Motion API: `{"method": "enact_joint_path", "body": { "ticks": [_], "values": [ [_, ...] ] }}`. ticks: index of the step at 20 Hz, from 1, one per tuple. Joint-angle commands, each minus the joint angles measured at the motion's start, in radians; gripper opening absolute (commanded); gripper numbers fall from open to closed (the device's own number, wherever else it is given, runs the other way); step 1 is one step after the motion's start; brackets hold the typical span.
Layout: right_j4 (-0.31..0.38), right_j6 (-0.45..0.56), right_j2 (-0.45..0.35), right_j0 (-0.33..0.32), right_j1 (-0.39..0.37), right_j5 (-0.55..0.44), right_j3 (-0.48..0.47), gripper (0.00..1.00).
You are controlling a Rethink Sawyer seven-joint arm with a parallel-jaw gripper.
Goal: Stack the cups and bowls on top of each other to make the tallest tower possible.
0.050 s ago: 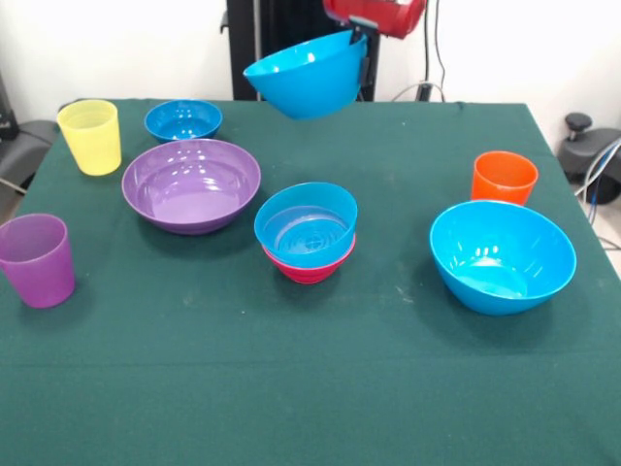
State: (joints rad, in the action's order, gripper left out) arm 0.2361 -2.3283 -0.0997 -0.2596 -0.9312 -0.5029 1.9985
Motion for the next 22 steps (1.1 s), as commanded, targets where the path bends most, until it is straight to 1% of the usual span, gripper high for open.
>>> {"method": "enact_joint_path", "body": {
  "ticks": [1, 5, 7, 10, 13, 18, 22],
  "values": [
    [0.07, 0.305, -0.146, -0.041, -0.105, -0.165, -0.045, 0.0],
    [0.114, 0.315, -0.171, -0.061, -0.115, -0.158, -0.074, 0.0],
    [0.143, 0.309, -0.184, -0.072, -0.084, -0.143, -0.106, 0.0],
    [0.18, 0.304, -0.215, -0.086, -0.014, -0.129, -0.161, 0.0],
    [0.204, 0.304, -0.249, -0.113, 0.048, -0.112, -0.185, 0.0],
    [0.283, 0.277, -0.256, -0.109, 0.123, -0.089, -0.237, 0.0],
    [0.331, 0.259, -0.266, -0.109, 0.175, -0.077, -0.287, 0.0]
  ]
}}
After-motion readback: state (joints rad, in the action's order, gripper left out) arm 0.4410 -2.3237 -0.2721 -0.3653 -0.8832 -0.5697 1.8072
